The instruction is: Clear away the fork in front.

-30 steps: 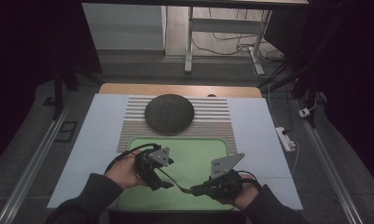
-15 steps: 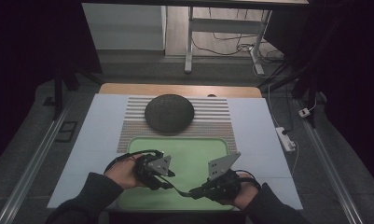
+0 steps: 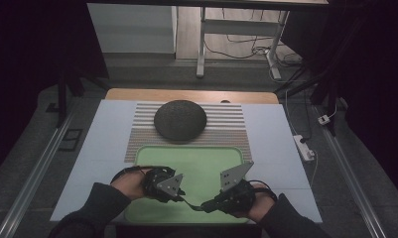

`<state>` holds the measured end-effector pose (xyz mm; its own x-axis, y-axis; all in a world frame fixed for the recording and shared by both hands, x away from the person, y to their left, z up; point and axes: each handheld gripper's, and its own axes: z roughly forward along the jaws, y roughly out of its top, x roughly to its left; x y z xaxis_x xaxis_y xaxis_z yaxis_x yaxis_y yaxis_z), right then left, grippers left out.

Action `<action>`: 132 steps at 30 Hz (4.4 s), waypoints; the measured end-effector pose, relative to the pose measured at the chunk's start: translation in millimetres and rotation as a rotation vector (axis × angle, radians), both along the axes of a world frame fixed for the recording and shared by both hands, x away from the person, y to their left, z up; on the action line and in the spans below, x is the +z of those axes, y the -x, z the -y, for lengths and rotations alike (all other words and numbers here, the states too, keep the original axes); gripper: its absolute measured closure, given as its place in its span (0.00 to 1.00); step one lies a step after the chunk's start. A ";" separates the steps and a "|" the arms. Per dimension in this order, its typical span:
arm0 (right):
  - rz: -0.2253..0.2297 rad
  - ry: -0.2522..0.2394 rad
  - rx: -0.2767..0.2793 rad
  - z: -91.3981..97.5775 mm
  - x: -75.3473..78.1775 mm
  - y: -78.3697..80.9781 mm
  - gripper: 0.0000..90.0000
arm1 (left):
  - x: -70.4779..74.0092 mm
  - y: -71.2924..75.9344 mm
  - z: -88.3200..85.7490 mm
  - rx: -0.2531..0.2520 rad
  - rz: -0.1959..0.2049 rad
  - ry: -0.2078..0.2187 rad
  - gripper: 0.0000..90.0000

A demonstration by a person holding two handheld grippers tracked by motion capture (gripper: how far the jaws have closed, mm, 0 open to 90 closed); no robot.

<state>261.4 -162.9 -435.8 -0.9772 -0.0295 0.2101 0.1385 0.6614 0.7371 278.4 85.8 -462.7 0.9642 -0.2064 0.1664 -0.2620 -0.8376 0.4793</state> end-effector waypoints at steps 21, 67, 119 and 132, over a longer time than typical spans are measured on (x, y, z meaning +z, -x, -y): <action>0.089 -0.029 -0.175 13.2 -1.9 -7.7 0.63 | -5.6 -2.1 0.9 0.045 -0.074 -0.056 0.95; 0.201 0.030 -0.695 99.4 -14.7 27.4 0.02 | -11.1 -16.0 -64.0 1.079 -0.449 0.044 0.95; 0.155 0.086 -0.681 101.5 -20.6 23.7 0.01 | -37.0 -57.9 -80.3 1.272 -0.402 0.140 0.98; 0.152 0.086 -0.678 101.6 -20.7 23.6 0.01 | -36.7 -56.5 -60.8 1.172 -0.422 0.163 0.98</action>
